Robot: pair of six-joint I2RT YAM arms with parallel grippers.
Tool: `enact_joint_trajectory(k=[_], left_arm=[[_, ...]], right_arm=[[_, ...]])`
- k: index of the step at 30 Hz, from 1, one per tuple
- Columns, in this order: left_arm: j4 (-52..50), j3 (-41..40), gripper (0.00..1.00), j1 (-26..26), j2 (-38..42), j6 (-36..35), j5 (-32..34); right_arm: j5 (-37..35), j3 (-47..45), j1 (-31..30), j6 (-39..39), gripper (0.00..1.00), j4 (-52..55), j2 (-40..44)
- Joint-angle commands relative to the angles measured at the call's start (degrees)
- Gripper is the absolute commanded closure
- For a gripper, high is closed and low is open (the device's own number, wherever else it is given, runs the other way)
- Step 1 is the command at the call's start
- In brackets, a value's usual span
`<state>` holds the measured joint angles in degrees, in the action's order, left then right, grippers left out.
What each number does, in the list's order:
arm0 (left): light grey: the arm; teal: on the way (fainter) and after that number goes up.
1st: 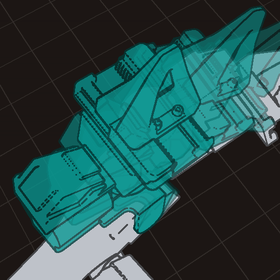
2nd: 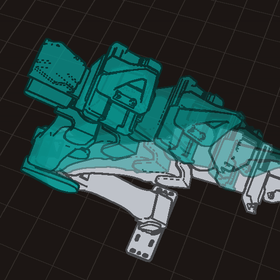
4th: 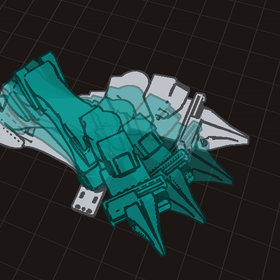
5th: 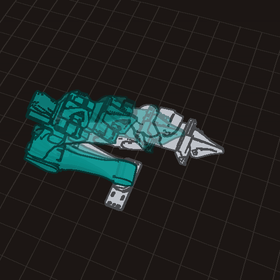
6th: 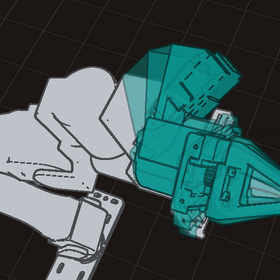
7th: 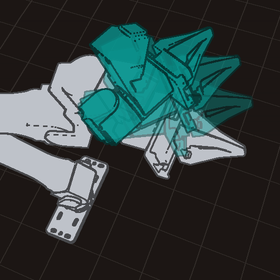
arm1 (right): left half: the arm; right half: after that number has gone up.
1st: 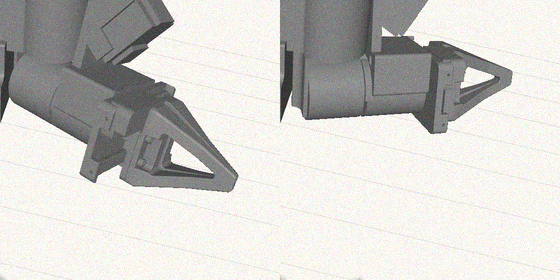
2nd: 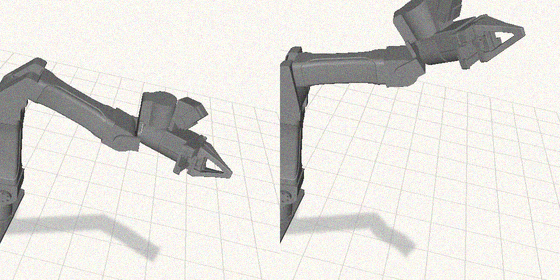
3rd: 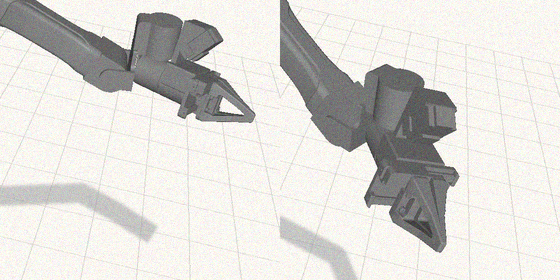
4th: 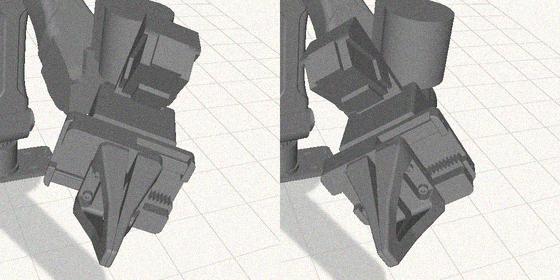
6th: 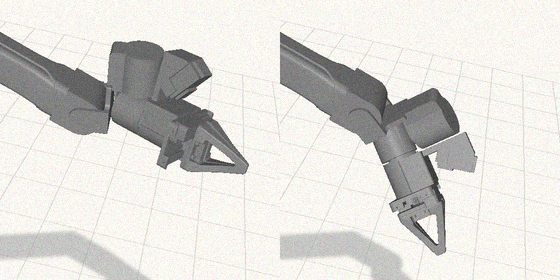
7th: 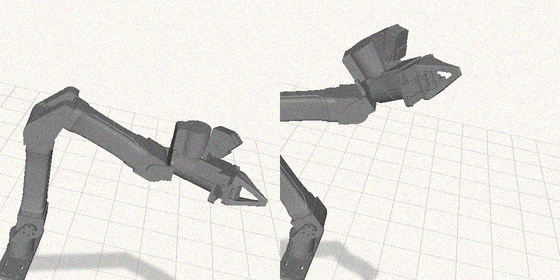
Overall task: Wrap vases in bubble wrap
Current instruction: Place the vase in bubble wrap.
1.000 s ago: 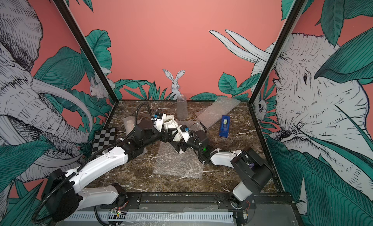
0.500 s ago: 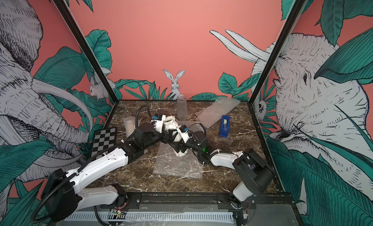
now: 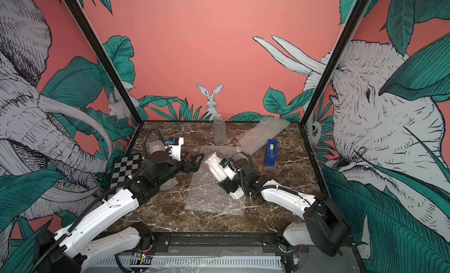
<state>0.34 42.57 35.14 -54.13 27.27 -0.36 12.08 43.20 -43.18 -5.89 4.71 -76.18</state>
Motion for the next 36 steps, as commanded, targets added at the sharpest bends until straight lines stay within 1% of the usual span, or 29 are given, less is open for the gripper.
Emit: enact_joint_trajectory(k=[1,4,8,10,14,17,21,26,31,36], left_arm=[[-4.1,-2.8,0.01,-5.5,3.0,2.2,-0.5],[-5.4,-5.1,0.01,-8.8,4.7,3.3,-3.1],[-8.3,-7.0,0.01,-9.7,4.7,4.9,-1.1],[-6.7,-9.3,0.01,-9.9,4.7,6.4,-1.3],[-3.2,-13.3,0.01,-9.9,4.3,9.5,-2.2],[-2.0,-15.2,0.01,-10.0,3.6,10.5,-1.9],[5.3,-19.4,0.01,-10.0,2.1,13.7,-4.6],[9.3,-21.4,0.02,-9.9,-1.6,16.2,-7.1],[10.0,-21.7,0.02,-9.6,-3.6,16.6,-7.5],[11.1,-22.8,0.02,-9.6,-4.0,16.9,-7.6]], right_arm=[[-0.1,6.8,-2.4,-10.3,0.53,10.2,0.8],[0.1,9.8,-3.6,-13.9,0.53,15.7,-1.8],[-2.0,15.2,-6.2,-17.4,0.53,23.3,-7.7],[-2.3,18.0,-7.5,-18.1,0.55,25.9,-11.1],[-2.0,19.9,-8.9,-17.3,0.55,26.2,-14.8],[-3.5,20.2,-10.5,-17.4,0.51,25.9,-17.2],[-4.4,21.8,-11.3,-18.0,0.5,28.7,-19.6],[-6.2,22.1,-11.7,-18.5,0.48,29.4,-20.5],[-6.6,22.9,-12.0,-19.3,0.43,30.4,-22.0],[-5.8,23.8,-12.3,-19.0,0.41,29.0,-23.9]])
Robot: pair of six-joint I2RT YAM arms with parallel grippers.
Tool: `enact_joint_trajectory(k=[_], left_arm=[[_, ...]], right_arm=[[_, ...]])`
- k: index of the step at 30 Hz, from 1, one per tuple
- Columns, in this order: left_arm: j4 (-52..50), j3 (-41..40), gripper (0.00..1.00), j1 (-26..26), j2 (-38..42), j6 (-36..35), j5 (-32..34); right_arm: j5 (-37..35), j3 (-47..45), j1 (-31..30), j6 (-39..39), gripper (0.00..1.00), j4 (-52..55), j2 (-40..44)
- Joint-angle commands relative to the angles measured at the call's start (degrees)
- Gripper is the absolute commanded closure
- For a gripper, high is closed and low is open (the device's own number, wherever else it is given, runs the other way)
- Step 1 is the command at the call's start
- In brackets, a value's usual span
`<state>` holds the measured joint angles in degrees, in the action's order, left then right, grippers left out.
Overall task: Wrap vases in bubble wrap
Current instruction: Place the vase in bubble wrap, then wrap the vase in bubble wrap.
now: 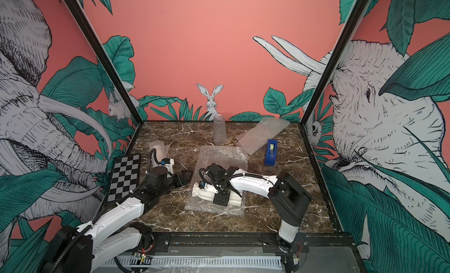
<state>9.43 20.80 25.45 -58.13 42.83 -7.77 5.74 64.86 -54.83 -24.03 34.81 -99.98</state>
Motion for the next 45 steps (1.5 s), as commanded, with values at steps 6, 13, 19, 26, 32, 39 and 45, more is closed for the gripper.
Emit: enact_joint_trajectory(k=[6,13,19,26,32,39,45], left_arm=[[0.9,-1.1,0.02,0.2,0.3,0.5,-0.4],[-2.5,-0.9,0.04,0.7,1.1,-1.3,-0.9],[-5.6,-0.7,0.06,4.0,1.8,-2.7,-0.5],[-8.9,-2.1,0.06,7.9,5.6,-2.6,0.6],[-9.5,-2.8,0.1,9.5,5.9,-2.5,-0.7],[-7.1,-2.7,0.21,10.3,2.9,-2.8,-3.0],[-5.5,-2.4,0.24,10.8,-0.1,-2.4,-2.8]], right_arm=[[-1.7,3.3,-0.8,-0.9,0.29,-0.3,-2.5],[-4.2,1.0,-1.0,0.7,0.06,-2.0,0.3],[-3.9,-0.6,-0.9,2.5,0.01,-3.8,3.4],[-3.8,-2.5,-1.0,4.9,0.01,-4.4,7.7],[-7.3,-6.3,-3.9,7.8,0.1,-4.8,17.0],[-9.6,-11.5,-12.9,12.9,0.29,-5.6,21.6],[-11.1,-15.2,-18.3,17.5,0.36,-9.5,19.6]])
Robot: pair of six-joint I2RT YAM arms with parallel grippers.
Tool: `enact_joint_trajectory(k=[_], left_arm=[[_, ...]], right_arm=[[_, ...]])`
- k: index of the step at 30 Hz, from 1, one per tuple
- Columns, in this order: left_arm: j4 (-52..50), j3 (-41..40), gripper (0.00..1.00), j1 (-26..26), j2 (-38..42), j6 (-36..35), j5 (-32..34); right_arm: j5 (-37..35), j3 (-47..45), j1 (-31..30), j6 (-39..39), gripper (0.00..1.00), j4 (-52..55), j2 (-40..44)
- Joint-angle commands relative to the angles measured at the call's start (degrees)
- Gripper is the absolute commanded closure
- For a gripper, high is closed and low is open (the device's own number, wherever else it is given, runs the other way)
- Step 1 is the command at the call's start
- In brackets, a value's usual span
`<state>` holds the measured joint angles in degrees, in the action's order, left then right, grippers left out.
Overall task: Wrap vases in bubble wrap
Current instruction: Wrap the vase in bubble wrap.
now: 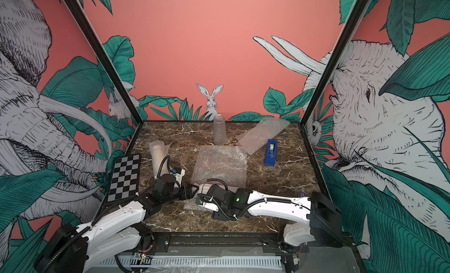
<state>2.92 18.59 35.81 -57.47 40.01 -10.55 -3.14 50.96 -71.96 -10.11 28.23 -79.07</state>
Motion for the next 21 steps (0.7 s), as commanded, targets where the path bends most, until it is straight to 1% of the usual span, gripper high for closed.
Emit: enact_joint_trajectory(k=[1,4,10,12,16,20,21], left_arm=[[1.2,-0.3,0.24,0.5,-1.0,0.6,0.2],[1.7,-0.3,0.24,0.5,-1.6,1.1,1.2],[3.0,0.4,0.24,0.5,-3.9,2.0,1.5],[3.4,0.4,0.24,0.5,-4.3,2.2,1.8],[3.2,1.1,0.24,0.5,-4.9,2.2,1.8],[2.5,2.0,0.23,0.5,-5.1,1.8,2.1],[2.3,2.3,0.23,0.5,-5.3,1.5,2.3]], right_arm=[[-3.2,-1.5,-1.3,3.6,0.37,-3.1,-2.6],[-7.0,-1.7,-1.5,3.0,0.39,-4.2,-5.4],[-10.8,-1.1,-1.5,0.9,0.41,-6.3,-10.7],[-12.6,-0.7,-1.4,0.5,0.44,-6.4,-12.2],[-14.1,-0.8,-1.5,0.2,0.47,-7.4,-15.0],[-16.1,-1.3,-1.3,0.2,0.56,-8.1,-15.4],[-15.9,-1.5,-1.3,0.1,0.59,-8.6,-15.2]])
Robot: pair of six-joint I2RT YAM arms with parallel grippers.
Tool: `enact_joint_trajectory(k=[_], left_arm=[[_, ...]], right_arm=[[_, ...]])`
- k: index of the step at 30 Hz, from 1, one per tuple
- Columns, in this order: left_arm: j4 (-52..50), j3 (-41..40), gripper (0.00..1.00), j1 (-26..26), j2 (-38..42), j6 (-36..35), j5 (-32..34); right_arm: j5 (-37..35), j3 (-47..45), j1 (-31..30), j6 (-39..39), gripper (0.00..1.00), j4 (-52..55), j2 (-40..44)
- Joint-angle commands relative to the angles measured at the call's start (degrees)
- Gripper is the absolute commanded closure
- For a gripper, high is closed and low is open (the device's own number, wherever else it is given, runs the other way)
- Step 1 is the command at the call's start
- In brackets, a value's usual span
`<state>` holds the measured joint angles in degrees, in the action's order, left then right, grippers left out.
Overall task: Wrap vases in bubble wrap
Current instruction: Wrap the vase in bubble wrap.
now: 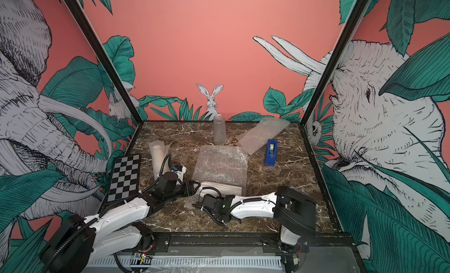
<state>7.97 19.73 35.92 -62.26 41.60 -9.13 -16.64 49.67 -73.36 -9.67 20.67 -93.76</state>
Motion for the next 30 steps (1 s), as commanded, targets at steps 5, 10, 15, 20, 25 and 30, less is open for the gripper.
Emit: enact_joint_trajectory(k=[5,10,15,20,25,30], left_arm=[[-4.2,3.2,0.23,0.4,-2.1,-1.2,1.6],[-4.9,5.4,0.22,0.4,-4.2,-2.7,2.8],[-5.4,7.8,0.22,0.3,-6.7,-4.8,4.1],[-5.3,9.2,0.22,0.4,-8.6,-6.5,4.4],[-5.2,10.5,0.22,0.4,-10.2,-7.6,4.4],[-5.2,11.6,0.22,0.4,-11.7,-8.6,4.3]], right_arm=[[-3.1,-1.8,0.0,-0.6,0.83,-2.4,1.5],[-1.8,-2.9,0.0,-1.2,0.94,-3.7,6.9],[-3.9,-2.3,0.3,-1.9,0.98,-3.5,8.3],[-4.5,-1.5,2.0,-2.1,0.97,-3.6,9.6],[-4.6,-0.5,3.6,-2.5,0.95,-3.4,10.3],[-4.8,0.8,4.8,-2.5,0.89,-3.7,9.5]])
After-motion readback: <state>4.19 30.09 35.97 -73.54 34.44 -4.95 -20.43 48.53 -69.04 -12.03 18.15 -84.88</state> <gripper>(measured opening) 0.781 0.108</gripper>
